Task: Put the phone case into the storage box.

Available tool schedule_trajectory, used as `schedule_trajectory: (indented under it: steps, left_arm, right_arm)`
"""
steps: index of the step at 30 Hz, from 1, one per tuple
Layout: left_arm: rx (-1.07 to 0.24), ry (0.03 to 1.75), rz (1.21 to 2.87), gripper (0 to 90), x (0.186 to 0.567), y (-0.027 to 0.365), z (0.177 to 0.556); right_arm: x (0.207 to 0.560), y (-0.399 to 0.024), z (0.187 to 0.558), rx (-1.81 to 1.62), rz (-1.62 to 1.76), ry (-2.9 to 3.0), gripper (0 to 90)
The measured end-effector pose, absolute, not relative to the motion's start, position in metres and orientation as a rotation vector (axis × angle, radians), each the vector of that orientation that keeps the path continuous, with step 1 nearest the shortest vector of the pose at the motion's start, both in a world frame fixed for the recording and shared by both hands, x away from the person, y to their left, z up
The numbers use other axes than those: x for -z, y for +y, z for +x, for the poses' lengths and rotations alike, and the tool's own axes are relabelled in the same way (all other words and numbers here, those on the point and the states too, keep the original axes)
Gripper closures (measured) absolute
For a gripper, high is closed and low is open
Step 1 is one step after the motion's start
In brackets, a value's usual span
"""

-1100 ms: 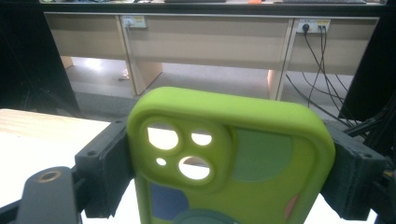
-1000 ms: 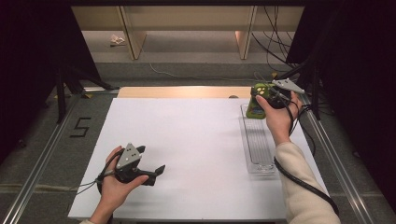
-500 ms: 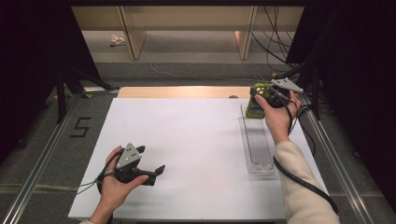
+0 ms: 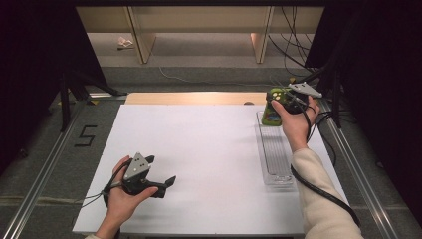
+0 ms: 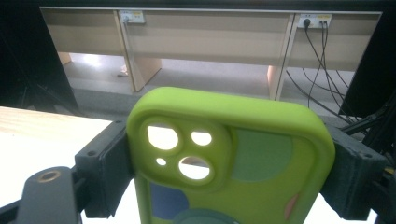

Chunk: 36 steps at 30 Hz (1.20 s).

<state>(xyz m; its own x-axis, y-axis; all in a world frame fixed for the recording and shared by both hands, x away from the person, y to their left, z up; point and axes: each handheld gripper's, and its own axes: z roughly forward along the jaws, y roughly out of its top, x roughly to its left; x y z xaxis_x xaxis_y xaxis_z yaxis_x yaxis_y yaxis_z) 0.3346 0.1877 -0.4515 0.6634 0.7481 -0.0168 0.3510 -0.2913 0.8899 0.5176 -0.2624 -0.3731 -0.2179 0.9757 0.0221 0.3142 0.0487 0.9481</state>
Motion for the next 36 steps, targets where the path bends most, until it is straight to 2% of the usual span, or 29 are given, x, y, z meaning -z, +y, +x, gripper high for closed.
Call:
schedule_trajectory:
  steps: [36]
  left_arm:
    - [-0.503,0.867,1.896,0.0,0.452,0.188,0.335]
  right_arm:
    - [0.373,-0.259,0.529,-1.175,1.325,1.635,17.0]
